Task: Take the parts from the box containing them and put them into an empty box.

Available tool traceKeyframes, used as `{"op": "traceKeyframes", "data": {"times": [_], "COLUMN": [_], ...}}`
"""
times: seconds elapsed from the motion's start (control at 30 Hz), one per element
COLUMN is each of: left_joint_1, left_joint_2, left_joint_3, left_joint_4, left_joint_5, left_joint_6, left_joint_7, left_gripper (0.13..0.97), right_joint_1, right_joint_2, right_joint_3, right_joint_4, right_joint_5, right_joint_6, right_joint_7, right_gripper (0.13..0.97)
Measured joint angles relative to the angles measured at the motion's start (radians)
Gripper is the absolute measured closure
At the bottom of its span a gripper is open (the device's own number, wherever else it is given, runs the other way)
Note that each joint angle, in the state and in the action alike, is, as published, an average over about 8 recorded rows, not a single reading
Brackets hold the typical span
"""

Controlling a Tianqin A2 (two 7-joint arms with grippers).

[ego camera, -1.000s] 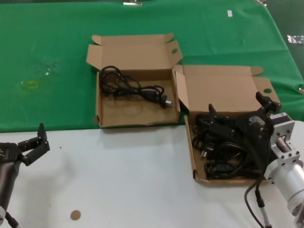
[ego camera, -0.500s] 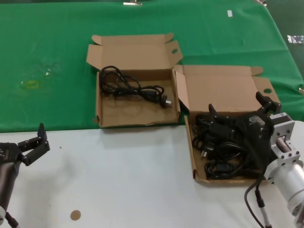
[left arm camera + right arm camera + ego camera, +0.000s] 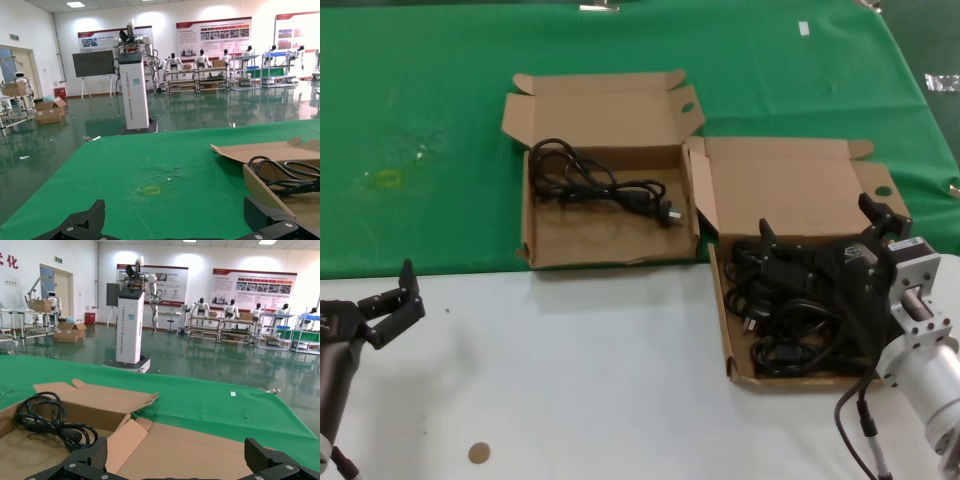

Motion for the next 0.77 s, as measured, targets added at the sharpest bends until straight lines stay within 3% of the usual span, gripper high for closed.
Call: {"op": "traceKeyframes", "data": {"times": [0.77], "left_joint_1": [0.000], "left_joint_2": [0.000], "left_joint_3": [0.000], "left_joint_4": [0.000], "left_joint_5": [0.000], "left_joint_6": [0.000], "left_joint_7": [0.000], "left_gripper": [0.132], "right_joint_1": [0.000], "right_joint_2": [0.000], "right_joint_3": [0.000], "right_joint_4": [0.000], "right_joint_5": [0.000], "right_joint_6": [0.000], "right_joint_7": [0.000], "right_gripper": [0.129]}}
